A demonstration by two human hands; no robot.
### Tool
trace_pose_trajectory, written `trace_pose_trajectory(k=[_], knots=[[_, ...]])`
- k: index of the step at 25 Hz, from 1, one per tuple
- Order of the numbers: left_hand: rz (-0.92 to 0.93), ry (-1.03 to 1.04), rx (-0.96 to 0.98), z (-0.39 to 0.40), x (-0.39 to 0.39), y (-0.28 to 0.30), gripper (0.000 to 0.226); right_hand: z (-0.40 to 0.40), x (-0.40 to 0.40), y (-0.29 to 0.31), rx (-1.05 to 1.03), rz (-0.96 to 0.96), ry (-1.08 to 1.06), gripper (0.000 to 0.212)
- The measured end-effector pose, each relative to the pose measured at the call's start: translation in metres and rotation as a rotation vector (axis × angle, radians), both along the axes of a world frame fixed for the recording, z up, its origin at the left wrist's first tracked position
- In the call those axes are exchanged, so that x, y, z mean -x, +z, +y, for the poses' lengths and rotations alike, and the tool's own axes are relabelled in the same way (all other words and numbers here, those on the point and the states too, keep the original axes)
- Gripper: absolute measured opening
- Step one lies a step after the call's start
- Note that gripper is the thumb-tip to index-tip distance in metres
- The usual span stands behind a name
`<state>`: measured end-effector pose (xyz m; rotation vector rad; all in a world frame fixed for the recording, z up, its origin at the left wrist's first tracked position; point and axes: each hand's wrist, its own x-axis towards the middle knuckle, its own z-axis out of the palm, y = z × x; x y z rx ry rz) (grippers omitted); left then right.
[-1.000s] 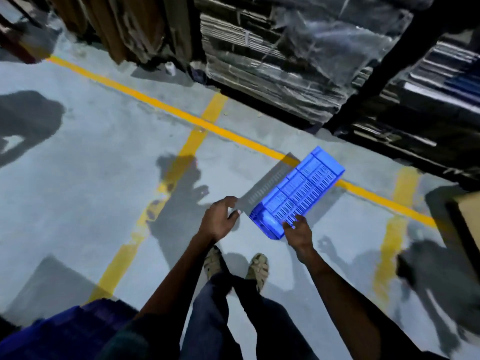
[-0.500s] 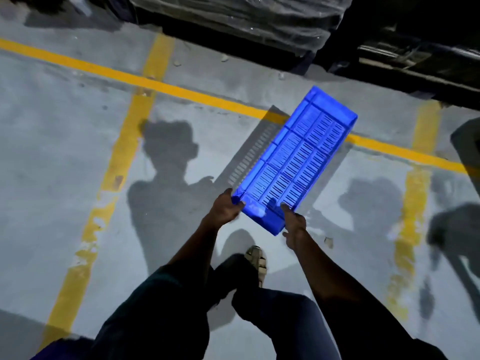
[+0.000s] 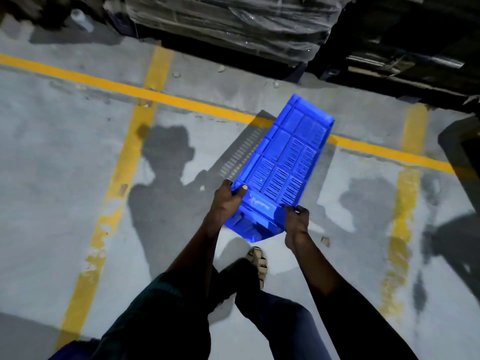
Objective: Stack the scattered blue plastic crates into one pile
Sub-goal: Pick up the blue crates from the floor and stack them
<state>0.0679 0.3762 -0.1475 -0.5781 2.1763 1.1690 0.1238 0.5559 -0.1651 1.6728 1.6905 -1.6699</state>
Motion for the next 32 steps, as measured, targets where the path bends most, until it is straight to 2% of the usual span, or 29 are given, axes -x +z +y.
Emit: trace_pose_trajectory(k=[4, 8, 15, 19, 22, 23, 25, 28, 30, 32], knots=[[0.038, 0.041, -0.008, -0.016, -0.007, 0.065, 0.028, -0.012, 0.01, 0.062, 0.056, 0.027, -0.04, 0.008], [0.025, 0.198, 0.009, -0.045, -0.035, 0.136, 0.036, -0.039, 0.003, 0.137, 0.141, 0.017, 0.03, 0.014], [-0.028, 0.639, -0.131, -0.123, -0.075, 0.267, 0.038, -0.108, -0.041, 0.26, 0.128, 0.231, 0.454, 0.048], [0.006, 0.918, -0.33, -0.162, -0.093, 0.332, 0.033, -0.165, -0.064, 0.315, -0.109, 0.324, 0.681, 0.065], [0.052, 1.079, -0.449, -0.189, -0.1, 0.372, 0.016, -0.201, -0.087, 0.342, -0.318, 0.598, 0.782, 0.06], [0.068, 1.13, -0.521, -0.201, -0.105, 0.386, 0.009, -0.212, -0.093, 0.35, -0.334, 0.676, 0.825, 0.055], [0.055, 1.165, -0.602, -0.225, -0.116, 0.406, 0.005, -0.231, -0.105, 0.365, -0.238, 0.772, 0.9, 0.043], [0.009, 1.197, -0.632, -0.258, -0.122, 0.436, 0.007, -0.258, -0.108, 0.379, -0.121, 0.805, 1.086, 0.031], [0.026, 1.294, -0.718, -0.276, -0.122, 0.455, 0.013, -0.27, -0.106, 0.384, -0.103, 0.798, 1.212, 0.034], [0.052, 1.365, -0.809, -0.288, -0.124, 0.473, 0.012, -0.281, -0.102, 0.389, -0.175, 0.815, 1.371, 0.042]])
